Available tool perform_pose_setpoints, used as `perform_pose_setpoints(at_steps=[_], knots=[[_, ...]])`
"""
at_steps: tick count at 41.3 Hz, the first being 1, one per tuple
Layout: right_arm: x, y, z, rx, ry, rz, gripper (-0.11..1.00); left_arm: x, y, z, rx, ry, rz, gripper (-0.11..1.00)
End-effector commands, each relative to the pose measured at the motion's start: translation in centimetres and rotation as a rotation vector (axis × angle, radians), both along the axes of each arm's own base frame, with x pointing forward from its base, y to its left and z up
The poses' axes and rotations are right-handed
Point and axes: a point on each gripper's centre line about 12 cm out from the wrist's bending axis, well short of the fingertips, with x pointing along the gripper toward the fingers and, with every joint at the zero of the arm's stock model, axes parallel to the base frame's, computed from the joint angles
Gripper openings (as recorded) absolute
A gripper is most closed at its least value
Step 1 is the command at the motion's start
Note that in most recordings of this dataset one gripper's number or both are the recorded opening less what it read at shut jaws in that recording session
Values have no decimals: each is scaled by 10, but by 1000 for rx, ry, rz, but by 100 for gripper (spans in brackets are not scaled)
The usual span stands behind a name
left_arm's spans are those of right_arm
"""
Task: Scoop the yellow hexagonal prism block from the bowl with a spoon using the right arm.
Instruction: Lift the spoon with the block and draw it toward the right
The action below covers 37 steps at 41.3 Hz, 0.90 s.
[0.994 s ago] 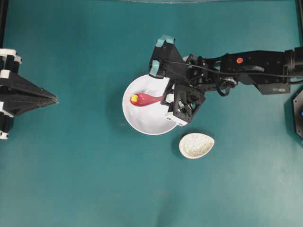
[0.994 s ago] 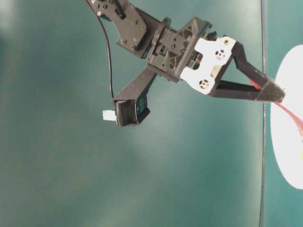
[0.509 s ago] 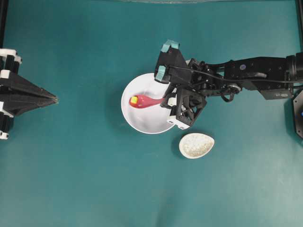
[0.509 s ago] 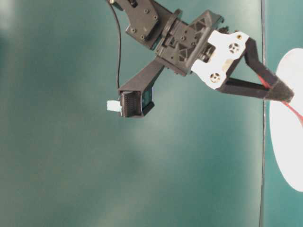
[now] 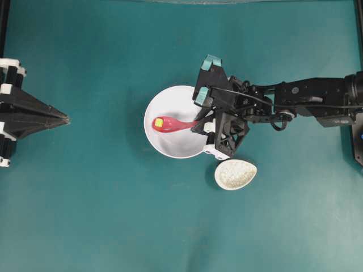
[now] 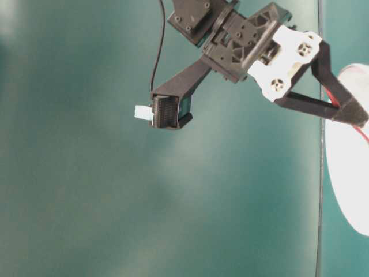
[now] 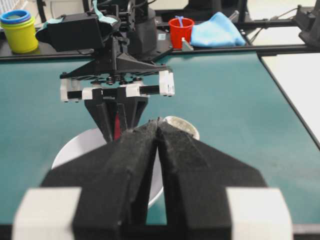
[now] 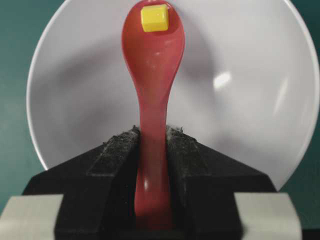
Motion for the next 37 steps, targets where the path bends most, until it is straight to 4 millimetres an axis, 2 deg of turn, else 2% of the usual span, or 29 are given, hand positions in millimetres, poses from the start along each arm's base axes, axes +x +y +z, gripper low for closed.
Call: perform_pose_setpoints(at_steps=[1,22,37], knots=[[1,2,19,-6,-68,5,22,2,-1,10,3,-25,-2,7],[0,6,19,-18,-107,14,22,2,-1,10,3,-25,-2,7],[-14,12,26,-35,-219,17,22,2,-1,10,1,-26,-2,7]])
